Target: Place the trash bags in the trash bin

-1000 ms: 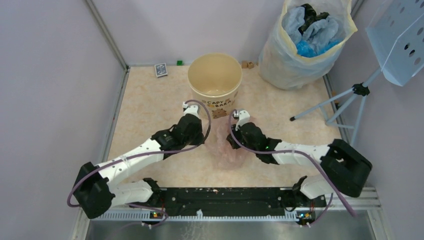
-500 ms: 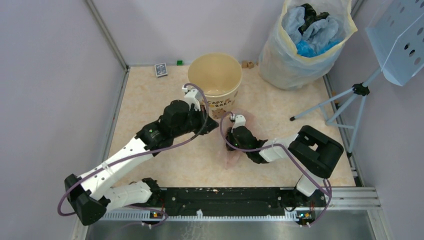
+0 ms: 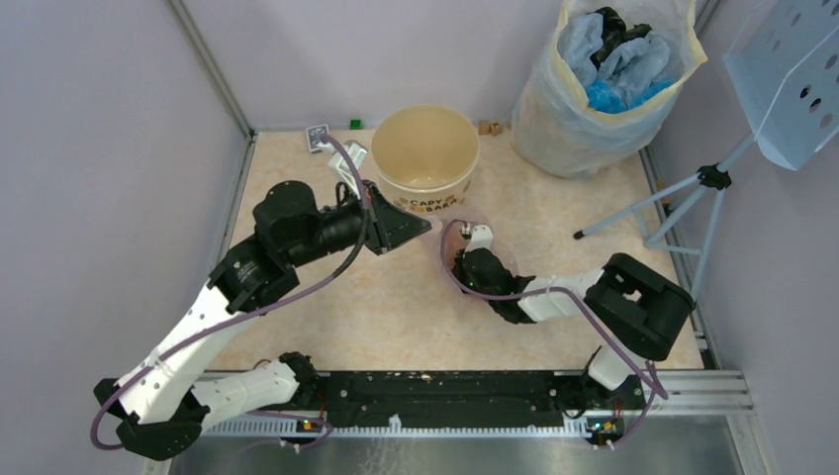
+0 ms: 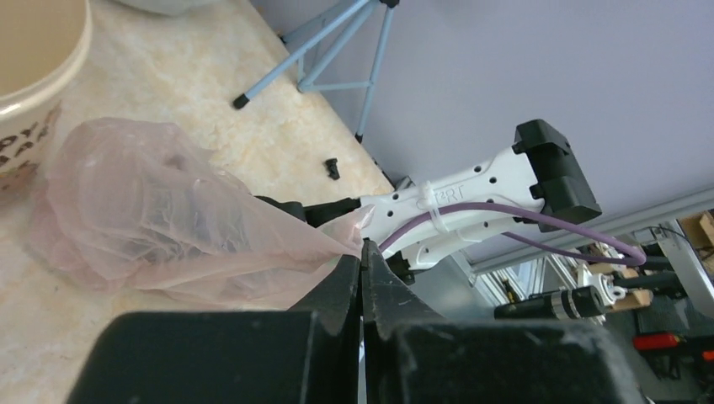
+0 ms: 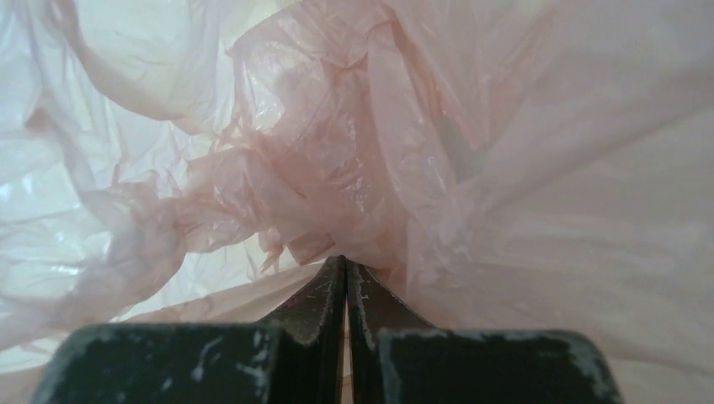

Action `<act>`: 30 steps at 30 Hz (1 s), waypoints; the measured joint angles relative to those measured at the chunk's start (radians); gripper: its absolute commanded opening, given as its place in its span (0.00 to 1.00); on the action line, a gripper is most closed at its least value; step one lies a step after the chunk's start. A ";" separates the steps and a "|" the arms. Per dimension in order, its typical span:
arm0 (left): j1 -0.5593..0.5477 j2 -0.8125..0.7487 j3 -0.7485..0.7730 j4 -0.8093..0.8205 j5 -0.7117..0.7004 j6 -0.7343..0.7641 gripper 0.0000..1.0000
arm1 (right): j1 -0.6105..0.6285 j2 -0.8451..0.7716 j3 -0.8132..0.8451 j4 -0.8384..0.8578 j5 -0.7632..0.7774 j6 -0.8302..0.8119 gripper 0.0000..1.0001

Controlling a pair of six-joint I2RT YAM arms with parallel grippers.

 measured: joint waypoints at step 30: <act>0.001 -0.045 -0.106 -0.319 -0.665 0.202 0.00 | -0.003 -0.674 0.121 -0.677 -0.125 -0.194 0.70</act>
